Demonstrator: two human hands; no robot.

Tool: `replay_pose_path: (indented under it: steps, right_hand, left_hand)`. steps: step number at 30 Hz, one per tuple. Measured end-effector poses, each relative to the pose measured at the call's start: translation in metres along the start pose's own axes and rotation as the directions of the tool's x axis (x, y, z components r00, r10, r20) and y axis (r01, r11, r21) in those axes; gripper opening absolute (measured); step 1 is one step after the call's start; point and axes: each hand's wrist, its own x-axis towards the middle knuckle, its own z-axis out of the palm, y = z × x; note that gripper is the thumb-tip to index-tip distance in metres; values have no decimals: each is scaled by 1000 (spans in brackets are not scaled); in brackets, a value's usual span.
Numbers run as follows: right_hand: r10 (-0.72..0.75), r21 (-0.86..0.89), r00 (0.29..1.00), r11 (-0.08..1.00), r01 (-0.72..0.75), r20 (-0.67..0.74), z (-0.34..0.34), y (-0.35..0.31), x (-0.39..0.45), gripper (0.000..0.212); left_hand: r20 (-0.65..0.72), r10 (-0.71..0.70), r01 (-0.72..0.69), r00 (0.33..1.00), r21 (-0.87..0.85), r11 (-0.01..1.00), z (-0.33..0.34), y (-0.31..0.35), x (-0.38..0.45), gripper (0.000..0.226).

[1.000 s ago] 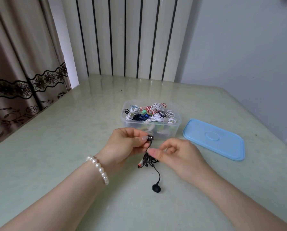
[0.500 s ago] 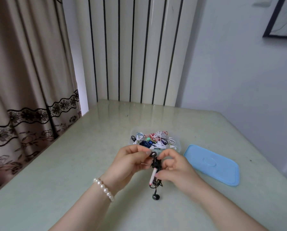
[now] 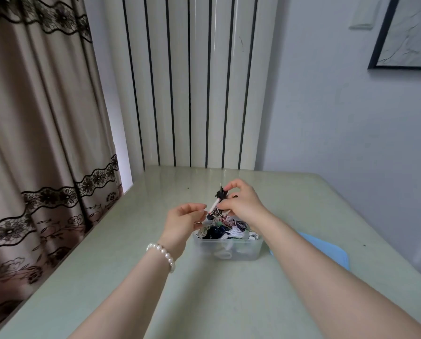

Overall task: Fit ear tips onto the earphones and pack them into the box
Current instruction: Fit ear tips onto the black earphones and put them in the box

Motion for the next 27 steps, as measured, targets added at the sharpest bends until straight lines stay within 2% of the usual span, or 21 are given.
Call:
replay_pose_path:
  steps: [3, 8, 10, 13, 17, 20, 24, 27]
  right_hand:
    - [94, -137, 996, 986, -94, -6, 9, 14, 11, 34]
    - [130, -440, 991, 890, -122, -11, 9, 23, 24, 11]
    - [124, -511, 992, 853, -112, -10, 7, 21, 28, 14]
    - [145, -591, 984, 804, -58, 101, 5, 17, 29, 21]
    - [175, -608, 956, 794, 5, 236, 4, 16, 30, 28]
    - [142, -622, 953, 781, 58, 267, 5, 16, 32, 29]
    - [90, -689, 965, 717, 110, 248, 9, 20, 33, 24]
    - [25, -654, 982, 749, 105, 187, 11, 30, 29, 18]
  left_hand:
    - [4, -8, 8, 1000, 101, 995, -2, -2, 10, 15]
    - [1, -2, 2, 1000, 211, 977, -6, -6, 23, 16]
    - [7, 7, -9, 1000, 238, 971, -8, -7, 27, 15]
    - [20, 36, -41, 999, 376, 926, -8, -11, 32, 12]
    - [77, 104, -129, 992, 544, 829, -7, -14, 35, 13]
    - [220, 173, -277, 960, 654, 704, -5, -18, 33, 17]
    - [441, 208, -483, 873, 726, 489, -2, -30, 27, 16]
    - [485, 233, -538, 843, 763, 359, 1, -37, 27, 18]
